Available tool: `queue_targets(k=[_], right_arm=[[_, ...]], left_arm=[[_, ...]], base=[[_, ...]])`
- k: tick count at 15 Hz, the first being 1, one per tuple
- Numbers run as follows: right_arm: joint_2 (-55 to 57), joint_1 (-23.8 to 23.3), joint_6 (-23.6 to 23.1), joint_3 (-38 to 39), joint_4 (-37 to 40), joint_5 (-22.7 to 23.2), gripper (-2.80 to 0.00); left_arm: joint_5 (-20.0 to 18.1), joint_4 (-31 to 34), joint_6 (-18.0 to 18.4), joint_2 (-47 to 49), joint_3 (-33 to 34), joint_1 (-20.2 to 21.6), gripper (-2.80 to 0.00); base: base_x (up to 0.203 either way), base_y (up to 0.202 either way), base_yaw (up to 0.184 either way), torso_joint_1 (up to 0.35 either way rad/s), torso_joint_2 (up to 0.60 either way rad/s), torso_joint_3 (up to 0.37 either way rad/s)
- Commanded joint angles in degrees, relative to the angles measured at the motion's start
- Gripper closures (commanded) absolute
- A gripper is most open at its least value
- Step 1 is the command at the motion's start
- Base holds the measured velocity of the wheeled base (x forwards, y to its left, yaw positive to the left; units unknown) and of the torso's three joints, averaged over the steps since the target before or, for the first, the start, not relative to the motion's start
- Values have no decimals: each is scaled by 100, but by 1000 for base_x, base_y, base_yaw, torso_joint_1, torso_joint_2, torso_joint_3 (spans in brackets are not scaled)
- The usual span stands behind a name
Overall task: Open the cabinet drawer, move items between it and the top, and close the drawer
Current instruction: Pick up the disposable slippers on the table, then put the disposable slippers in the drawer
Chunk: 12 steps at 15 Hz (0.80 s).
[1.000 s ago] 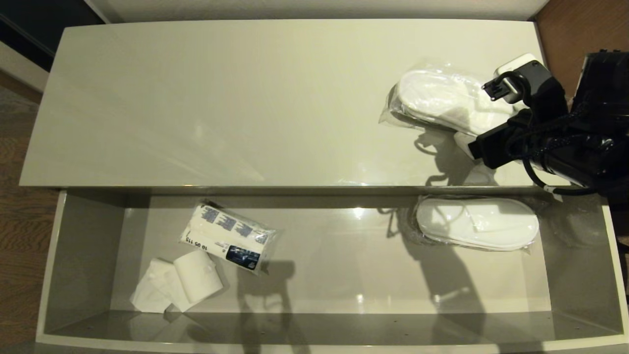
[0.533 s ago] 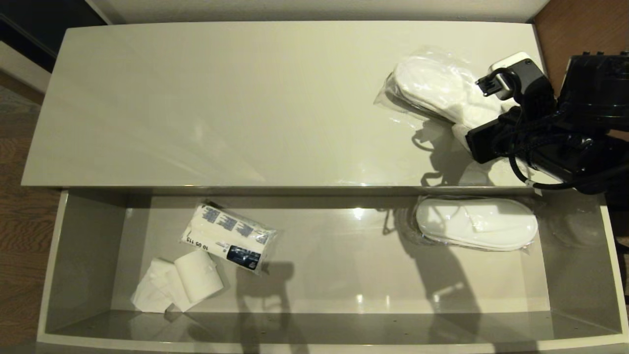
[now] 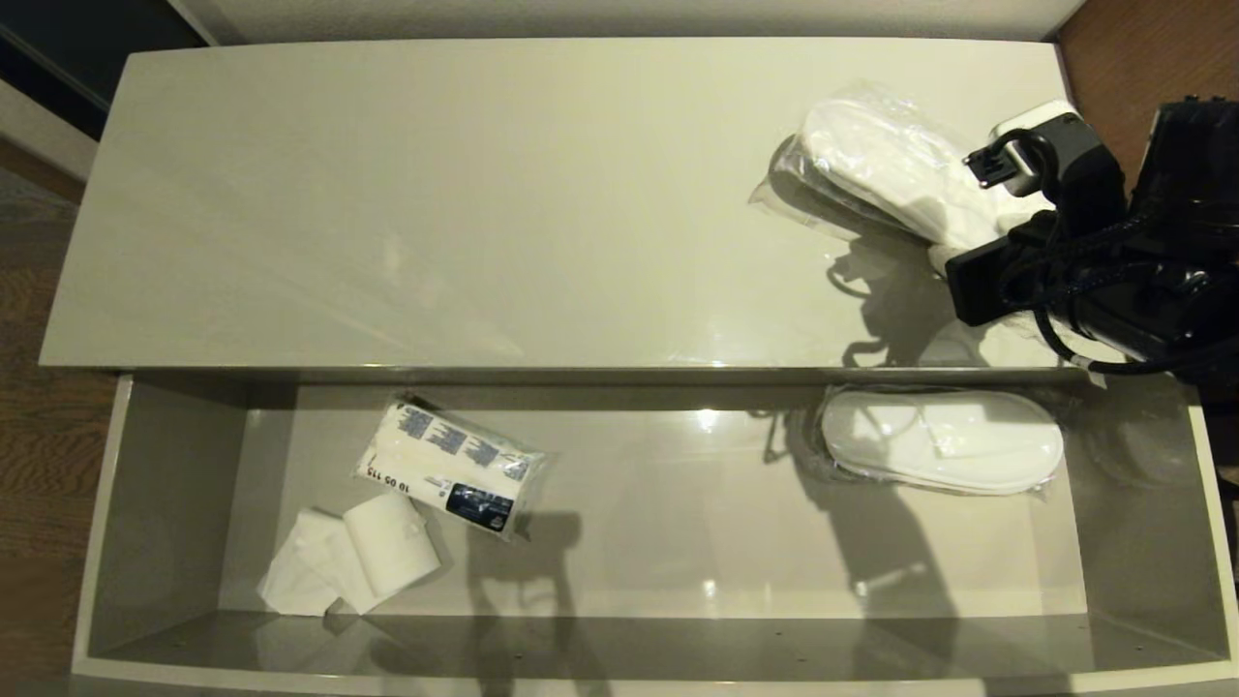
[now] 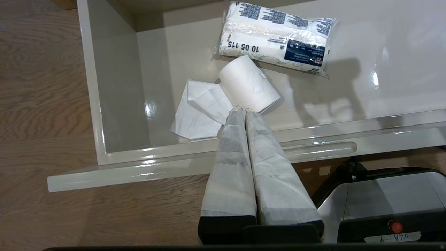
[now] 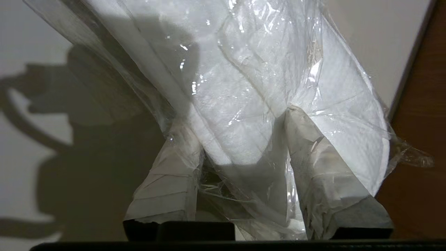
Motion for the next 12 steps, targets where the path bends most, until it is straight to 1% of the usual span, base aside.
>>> queue_targets(k=[1,5,10,12], right_arm=[[-445,24,-28,15,95,-23,0],[-1714,284,-41,1,1795,18,0],[-2325,415,-43,118,2591,-3,0],[-2830,580,-74,110,3414,8,0]], left_arm=[[5,2,7,-3,0,1,0],[-1,11,7,-3,-9,1,0],[-1,11,-2,-3,-9,1,0],[-1,11,7,-3,-1,1,0]], base=[[0,0,0,0,0,0],[0,0,0,0,0,0],[0,0,0,0,0,0],[0,0,0,0,0,0]])
